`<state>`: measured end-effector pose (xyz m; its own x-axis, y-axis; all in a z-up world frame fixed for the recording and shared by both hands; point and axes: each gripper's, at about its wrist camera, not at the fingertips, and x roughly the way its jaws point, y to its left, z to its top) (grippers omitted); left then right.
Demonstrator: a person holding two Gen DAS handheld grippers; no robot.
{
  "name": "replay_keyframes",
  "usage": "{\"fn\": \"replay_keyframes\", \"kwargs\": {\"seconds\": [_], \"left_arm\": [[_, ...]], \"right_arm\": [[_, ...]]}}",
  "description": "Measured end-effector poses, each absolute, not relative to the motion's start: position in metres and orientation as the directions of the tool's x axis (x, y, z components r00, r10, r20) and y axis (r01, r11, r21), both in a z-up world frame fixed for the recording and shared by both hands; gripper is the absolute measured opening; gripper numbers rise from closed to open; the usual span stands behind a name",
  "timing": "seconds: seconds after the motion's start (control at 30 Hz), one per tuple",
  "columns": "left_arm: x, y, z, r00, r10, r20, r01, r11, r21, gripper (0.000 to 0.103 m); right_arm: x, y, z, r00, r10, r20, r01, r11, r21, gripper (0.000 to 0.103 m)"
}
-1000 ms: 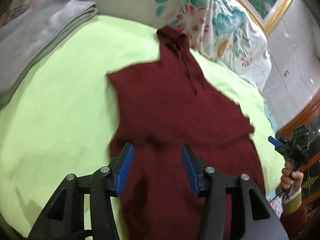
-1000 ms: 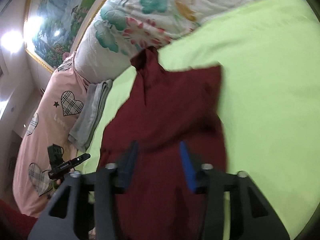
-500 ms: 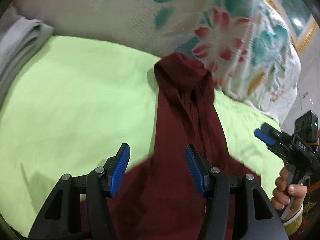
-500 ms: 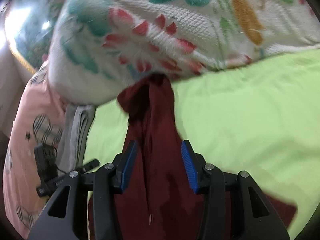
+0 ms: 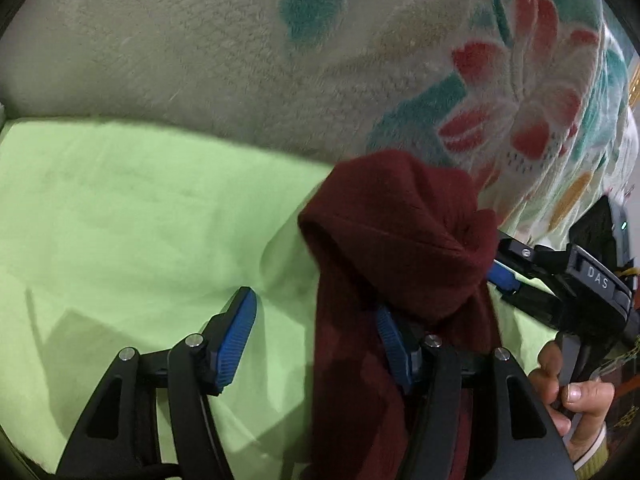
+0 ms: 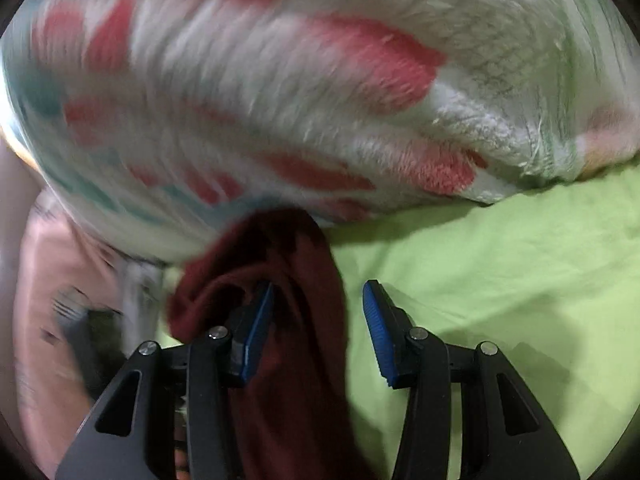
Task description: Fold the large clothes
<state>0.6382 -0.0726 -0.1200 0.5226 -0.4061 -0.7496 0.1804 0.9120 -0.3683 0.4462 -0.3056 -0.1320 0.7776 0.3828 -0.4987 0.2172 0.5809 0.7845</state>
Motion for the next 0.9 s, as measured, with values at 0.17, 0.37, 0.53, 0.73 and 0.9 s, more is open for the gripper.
{"fn": "replay_keyframes", "kwargs": {"seconds": [0.17, 0.37, 0.53, 0.73, 0.9], "left_arm": [[0.651, -0.078, -0.120, 0.540, -0.393, -0.745, 0.160, 0.916, -0.367, 0.058], [0.643, -0.097, -0.098, 0.552, -0.433, -0.713, 0.291, 0.901, -0.321, 0.006], [0.589, -0.082, -0.065, 0.591, -0.500, -0.633, 0.366, 0.865, -0.342, 0.006], [0.484, -0.069, -0.055, 0.570, -0.550, -0.610, 0.451, 0.830, -0.328, 0.006], [0.396, -0.072, -0.064, 0.545, -0.541, -0.640, 0.479, 0.828, -0.292, 0.006]], "right_arm": [[0.448, -0.307, -0.135, 0.763, 0.370, -0.530, 0.242, 0.596, 0.765, 0.039], [0.430, -0.291, -0.098, 0.774, 0.354, -0.525, 0.163, 0.690, 0.705, 0.005], [0.375, -0.292, -0.049, 0.794, 0.361, -0.490, 0.047, 0.766, 0.641, 0.004], [0.294, -0.290, -0.032, 0.749, 0.401, -0.528, -0.063, 0.836, 0.545, 0.004], [0.228, -0.276, -0.060, 0.692, 0.391, -0.607, -0.068, 0.872, 0.484, 0.004]]}}
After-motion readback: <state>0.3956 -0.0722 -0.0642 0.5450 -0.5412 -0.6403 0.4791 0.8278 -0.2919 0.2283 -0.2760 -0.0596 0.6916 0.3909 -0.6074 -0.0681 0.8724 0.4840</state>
